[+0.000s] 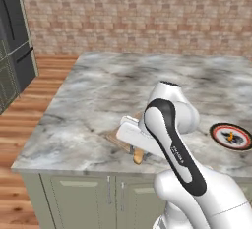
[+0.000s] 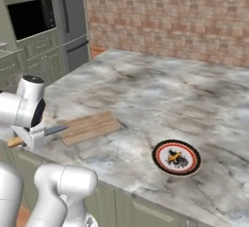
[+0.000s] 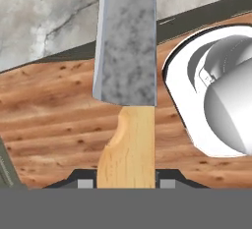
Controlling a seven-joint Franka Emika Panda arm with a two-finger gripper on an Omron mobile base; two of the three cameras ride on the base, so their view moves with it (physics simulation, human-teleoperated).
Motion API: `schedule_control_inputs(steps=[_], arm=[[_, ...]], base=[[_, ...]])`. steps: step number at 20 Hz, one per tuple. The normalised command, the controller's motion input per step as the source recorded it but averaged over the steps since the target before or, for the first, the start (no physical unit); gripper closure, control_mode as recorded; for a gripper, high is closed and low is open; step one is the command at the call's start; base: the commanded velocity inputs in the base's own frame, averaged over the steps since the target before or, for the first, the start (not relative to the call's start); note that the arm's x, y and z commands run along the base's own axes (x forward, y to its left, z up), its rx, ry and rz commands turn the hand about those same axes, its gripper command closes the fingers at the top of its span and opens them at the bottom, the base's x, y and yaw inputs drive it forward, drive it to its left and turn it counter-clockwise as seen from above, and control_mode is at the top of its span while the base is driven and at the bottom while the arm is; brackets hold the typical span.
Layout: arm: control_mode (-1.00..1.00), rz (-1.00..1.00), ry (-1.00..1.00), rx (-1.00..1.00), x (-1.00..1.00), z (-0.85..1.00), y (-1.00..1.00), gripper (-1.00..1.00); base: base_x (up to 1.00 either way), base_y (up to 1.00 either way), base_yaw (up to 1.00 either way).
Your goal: Pick up the knife from the drawer and place it on the cutting board. Then place the meat from the plate to the cutting board.
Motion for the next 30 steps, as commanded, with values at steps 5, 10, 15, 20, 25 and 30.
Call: schedule_control_inputs(steps=[5,10,15,20,25,30], arm=[[1.0,0.0,0.0,0.0,0.0,0.0,0.0,1.0],[1.0,0.0,0.0,0.0,0.0,0.0,0.0,1.0],[1.0,0.0,0.0,0.0,0.0,0.0,0.0,1.0],[1.0,0.0,0.0,0.0,0.0,0.0,0.0,1.0],[1.0,0.0,0.0,0.0,0.0,0.0,0.0,1.0],[1.0,0.0,0.0,0.0,0.0,0.0,0.0,1.0]], base=[[0.1,-0.58,0.16],[0.23,-0.37,0.01],[0.13,-0.36,-0.02],[0.03,-0.34,-0.16],[0.32,-0.08,-0.18],[0.6,-0.01,-0.18]])
